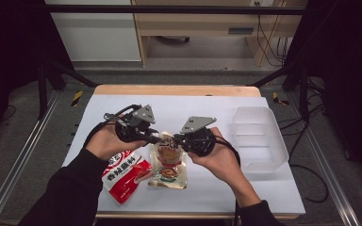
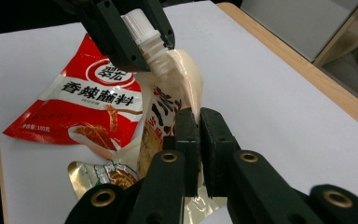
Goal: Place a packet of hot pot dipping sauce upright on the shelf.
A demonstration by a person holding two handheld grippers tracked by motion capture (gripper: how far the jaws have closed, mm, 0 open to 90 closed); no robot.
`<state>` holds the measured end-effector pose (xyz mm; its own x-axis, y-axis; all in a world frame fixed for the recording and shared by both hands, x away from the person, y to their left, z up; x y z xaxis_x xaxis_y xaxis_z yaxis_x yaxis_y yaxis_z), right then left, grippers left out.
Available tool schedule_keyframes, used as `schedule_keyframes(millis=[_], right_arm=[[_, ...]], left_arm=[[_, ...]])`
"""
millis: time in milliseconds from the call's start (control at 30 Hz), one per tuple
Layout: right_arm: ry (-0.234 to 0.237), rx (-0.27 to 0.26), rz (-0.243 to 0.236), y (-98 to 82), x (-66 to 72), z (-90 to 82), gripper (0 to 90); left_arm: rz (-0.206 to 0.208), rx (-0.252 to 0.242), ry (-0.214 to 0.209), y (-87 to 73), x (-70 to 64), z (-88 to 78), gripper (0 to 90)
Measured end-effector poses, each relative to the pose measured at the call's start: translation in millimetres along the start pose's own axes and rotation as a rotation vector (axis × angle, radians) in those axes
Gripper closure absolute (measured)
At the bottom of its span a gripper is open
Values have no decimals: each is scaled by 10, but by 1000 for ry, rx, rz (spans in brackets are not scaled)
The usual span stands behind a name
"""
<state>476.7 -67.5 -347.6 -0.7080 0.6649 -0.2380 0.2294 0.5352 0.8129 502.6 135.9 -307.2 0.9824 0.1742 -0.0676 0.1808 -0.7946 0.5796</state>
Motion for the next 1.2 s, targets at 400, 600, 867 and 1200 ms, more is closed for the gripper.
schedule_keyframes(millis=[400, 600, 867, 1200], right_arm=[[-21, 96, -149, 121, -164, -158, 496], [-7, 153, -257, 213, -214, -93, 280], [80, 201, -333, 359, -258, 74, 337], [171, 221, -358, 444, -192, 187, 606]], left_arm=[[17, -12, 6, 26, 6, -104, 739], [28, -11, 4, 14, -7, -111, 739], [46, 3, -7, 29, -14, -91, 739], [64, -4, -14, 21, -32, -86, 738]])
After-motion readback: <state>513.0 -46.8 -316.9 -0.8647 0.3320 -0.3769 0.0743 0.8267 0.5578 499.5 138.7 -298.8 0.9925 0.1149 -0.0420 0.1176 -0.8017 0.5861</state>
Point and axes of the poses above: each handheld gripper's, and its own axes: z roughly forward along the jaws, y roughly out of its top, x roughly to its left, the point moved 1 cm from there along z, roughly forward along the jaws, and after that the axes turned 13 degrees about -y, right-handed, at the moved point
